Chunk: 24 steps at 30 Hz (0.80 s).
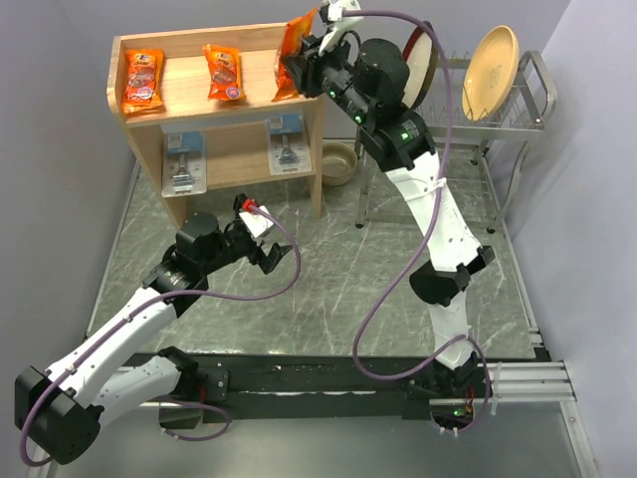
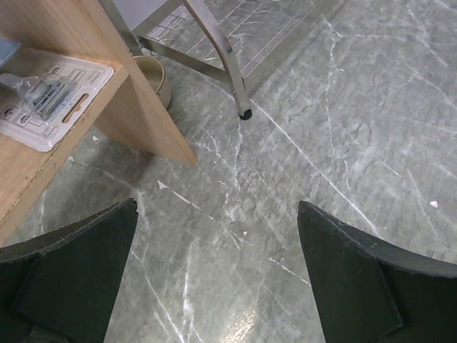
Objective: Place and organize the shaving razors onto the shelf
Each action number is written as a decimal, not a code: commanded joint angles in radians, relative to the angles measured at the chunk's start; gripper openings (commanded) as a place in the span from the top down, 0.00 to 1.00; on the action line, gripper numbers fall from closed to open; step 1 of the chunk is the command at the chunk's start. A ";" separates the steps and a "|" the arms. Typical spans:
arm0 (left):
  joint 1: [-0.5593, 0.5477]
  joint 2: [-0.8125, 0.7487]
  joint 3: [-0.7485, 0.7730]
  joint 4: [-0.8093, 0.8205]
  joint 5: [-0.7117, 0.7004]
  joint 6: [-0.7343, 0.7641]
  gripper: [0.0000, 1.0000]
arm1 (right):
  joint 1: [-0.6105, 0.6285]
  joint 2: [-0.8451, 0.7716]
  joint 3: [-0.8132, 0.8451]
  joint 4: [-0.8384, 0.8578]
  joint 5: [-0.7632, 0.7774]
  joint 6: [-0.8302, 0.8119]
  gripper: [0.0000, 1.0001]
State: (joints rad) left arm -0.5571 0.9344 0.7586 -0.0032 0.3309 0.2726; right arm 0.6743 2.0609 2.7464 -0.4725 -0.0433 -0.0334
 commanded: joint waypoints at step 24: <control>0.006 -0.014 -0.059 0.124 0.039 -0.053 0.01 | 0.033 -0.077 -0.068 0.104 0.166 -0.128 0.85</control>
State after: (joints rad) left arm -0.5556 0.9382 0.7094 0.0628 0.3431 0.2413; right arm 0.6914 2.1078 2.6946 -0.3779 0.1047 -0.1440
